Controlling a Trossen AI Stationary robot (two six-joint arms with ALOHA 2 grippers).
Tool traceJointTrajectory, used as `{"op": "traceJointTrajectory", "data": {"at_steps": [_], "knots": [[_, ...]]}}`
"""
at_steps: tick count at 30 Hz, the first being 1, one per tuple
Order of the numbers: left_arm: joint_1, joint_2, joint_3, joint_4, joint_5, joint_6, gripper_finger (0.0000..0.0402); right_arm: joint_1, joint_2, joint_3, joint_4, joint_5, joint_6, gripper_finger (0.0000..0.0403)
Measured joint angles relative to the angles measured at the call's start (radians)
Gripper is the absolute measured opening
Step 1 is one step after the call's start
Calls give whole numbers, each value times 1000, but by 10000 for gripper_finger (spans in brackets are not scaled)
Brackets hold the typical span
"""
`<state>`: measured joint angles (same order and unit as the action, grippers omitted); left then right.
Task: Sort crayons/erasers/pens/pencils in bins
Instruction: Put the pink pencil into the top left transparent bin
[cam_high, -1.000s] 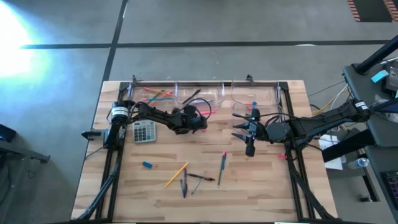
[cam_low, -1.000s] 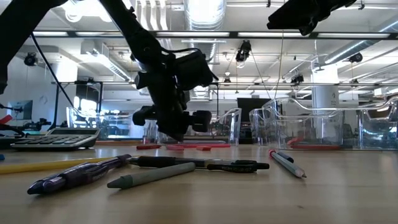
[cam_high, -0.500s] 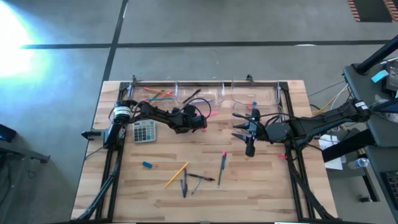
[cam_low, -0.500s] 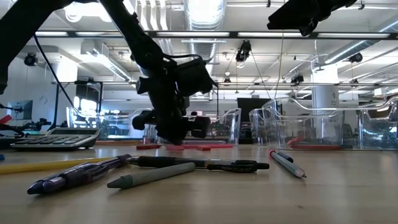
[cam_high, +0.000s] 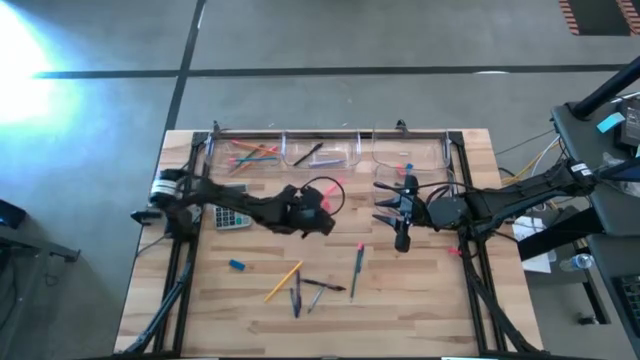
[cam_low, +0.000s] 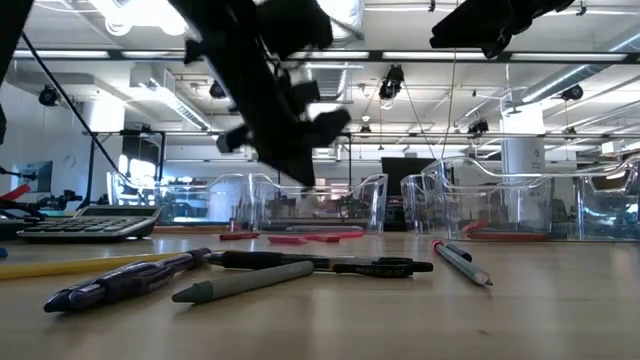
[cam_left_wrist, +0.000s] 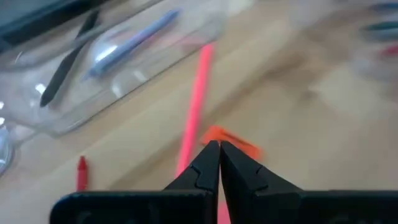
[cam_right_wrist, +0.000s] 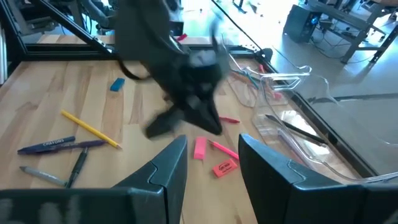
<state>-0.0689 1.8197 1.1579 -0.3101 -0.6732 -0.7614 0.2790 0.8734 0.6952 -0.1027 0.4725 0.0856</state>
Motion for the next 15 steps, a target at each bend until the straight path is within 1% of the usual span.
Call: {"op": "traceJointTrajectory", "data": {"at_steps": [5,7,9,11,13,15], "knots": [[-54,-125,0,6,-25,168,0,0,0,0,3,0,0,134],[-57,-155,0,-10,-12,225,2,0,0,0,4,0,0,134],[-42,-169,0,-36,43,251,14,0,0,0,6,0,0,134],[-11,-170,1,-48,116,280,38,0,0,0,6,-1,0,134],[28,-165,-1,-59,204,319,70,0,0,0,7,-1,0,134],[74,-142,4,-66,321,349,108,0,0,0,7,-1,0,134]]}}
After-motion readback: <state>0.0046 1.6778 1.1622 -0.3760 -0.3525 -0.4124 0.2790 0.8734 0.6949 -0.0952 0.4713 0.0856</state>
